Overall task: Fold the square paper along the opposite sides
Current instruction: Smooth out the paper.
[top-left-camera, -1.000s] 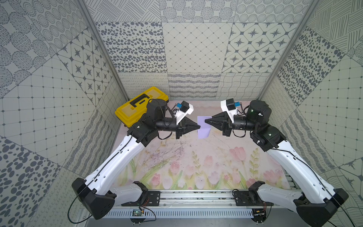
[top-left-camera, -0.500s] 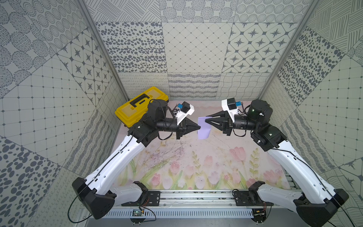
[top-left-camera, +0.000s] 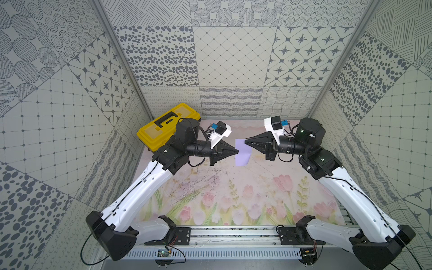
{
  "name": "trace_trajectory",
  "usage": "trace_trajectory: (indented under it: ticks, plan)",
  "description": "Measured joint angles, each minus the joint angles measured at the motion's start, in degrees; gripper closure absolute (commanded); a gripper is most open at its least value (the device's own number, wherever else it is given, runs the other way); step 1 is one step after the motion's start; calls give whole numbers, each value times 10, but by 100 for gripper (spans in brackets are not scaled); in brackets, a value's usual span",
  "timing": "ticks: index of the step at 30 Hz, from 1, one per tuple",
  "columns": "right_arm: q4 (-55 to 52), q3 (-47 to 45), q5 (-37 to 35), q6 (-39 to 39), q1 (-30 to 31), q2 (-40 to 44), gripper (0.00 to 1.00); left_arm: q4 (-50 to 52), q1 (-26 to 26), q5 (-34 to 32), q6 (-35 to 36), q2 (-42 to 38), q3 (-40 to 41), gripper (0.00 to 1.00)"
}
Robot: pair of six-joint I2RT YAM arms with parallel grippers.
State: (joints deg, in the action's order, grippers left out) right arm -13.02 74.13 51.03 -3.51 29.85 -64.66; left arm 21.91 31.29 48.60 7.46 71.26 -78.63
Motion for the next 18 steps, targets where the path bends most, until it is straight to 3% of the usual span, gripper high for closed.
trace_trajectory:
  ticks: [4,6,12,14,16,18]
  plan:
    - [-1,0,0,0,-1,0,92,-1,0,0,1,2,0,100]
    - [-2,0,0,-2,-3,0,100,-3,0,0,1,3,0,100]
    - [-1,0,-1,-2,-4,0,100,-4,0,0,2,3,0,100]
    - [-1,0,-2,0,-4,0,50,-4,0,0,2,3,0,100]
    - [3,0,-3,0,-5,2,34,-2,0,-2,2,3,0,100]
    - [8,0,-3,-2,-7,4,30,-1,0,-3,1,3,1,100]
